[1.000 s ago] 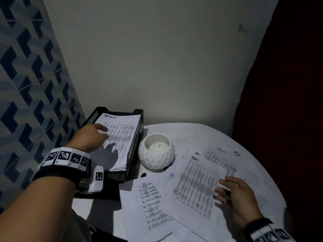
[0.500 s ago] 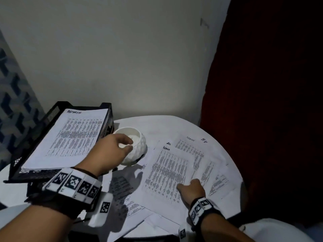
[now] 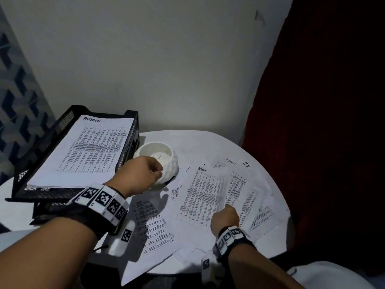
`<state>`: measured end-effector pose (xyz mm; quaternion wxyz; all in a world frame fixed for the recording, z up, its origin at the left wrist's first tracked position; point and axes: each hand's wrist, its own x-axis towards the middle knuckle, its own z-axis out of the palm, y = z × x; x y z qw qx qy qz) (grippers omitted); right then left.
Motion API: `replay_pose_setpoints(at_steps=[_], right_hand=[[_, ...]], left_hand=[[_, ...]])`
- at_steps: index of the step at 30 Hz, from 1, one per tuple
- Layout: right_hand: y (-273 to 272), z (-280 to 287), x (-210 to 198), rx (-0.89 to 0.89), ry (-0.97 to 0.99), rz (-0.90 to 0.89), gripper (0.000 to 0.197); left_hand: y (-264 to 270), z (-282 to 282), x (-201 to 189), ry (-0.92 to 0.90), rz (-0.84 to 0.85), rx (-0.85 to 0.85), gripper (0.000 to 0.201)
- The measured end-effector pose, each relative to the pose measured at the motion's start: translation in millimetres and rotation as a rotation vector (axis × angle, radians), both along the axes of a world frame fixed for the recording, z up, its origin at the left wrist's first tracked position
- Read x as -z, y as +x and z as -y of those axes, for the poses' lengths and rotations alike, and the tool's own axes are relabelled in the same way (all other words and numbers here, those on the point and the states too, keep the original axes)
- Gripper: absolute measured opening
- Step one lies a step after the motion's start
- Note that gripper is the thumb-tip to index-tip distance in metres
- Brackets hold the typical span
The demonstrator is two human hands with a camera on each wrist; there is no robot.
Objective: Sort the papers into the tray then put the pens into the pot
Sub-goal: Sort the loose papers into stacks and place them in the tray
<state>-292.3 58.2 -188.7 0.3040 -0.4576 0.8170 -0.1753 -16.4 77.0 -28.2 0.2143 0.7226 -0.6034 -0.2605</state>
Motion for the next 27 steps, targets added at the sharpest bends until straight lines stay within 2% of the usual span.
replay_pose_setpoints(at_steps=[2, 6, 9, 12, 15, 17, 19, 21, 23, 24, 25, 27], right_hand=[[-10, 10, -5, 0.062, -0.077, 0.149, 0.023], [-31, 12, -43, 0.116, -0.251, 0.423, 0.019], [-32, 5, -74, 0.155, -0.321, 0.729, 0.024], [-6, -8, -96, 0.081, -0.289, 0.975, 0.026], [22, -18, -100, -0.001, -0.244, 1.104, 0.027], [32, -19, -89, -0.006, -0.227, 1.137, 0.032], [37, -18, -79, -0.037, -0.199, 1.108, 0.033], [32, -16, -69, -0.046, -0.139, 1.01, 0.02], [19, -12, -61, 0.021, -0.088, 0.887, 0.009], [10, -8, -55, 0.074, -0.095, 0.795, 0.01], [-1, -3, -51, 0.121, -0.098, 0.662, 0.016], [-22, 6, -41, 0.143, -0.058, 0.325, 0.048]], left_hand=[[-1, 2, -1, 0.009, -0.018, 0.014, 0.009], [-8, 6, -4, 0.007, -0.049, 0.028, 0.013], [-15, 8, -4, -0.004, -0.13, 0.013, 0.034], [-21, 9, -4, -0.028, -0.317, -0.019, 0.055], [-21, 9, -3, -0.063, -0.536, 0.004, 0.036], [-18, 9, -5, -0.064, -0.554, -0.021, 0.017], [-13, 6, -8, -0.057, -0.512, -0.075, 0.011], [-6, 5, -12, -0.049, -0.502, -0.109, 0.013], [2, 4, -17, -0.056, -0.476, -0.135, 0.013], [6, 4, -20, -0.069, -0.452, -0.155, 0.012], [11, 6, -21, -0.084, -0.432, -0.175, 0.011], [18, 9, -23, -0.103, -0.431, -0.212, 0.01]])
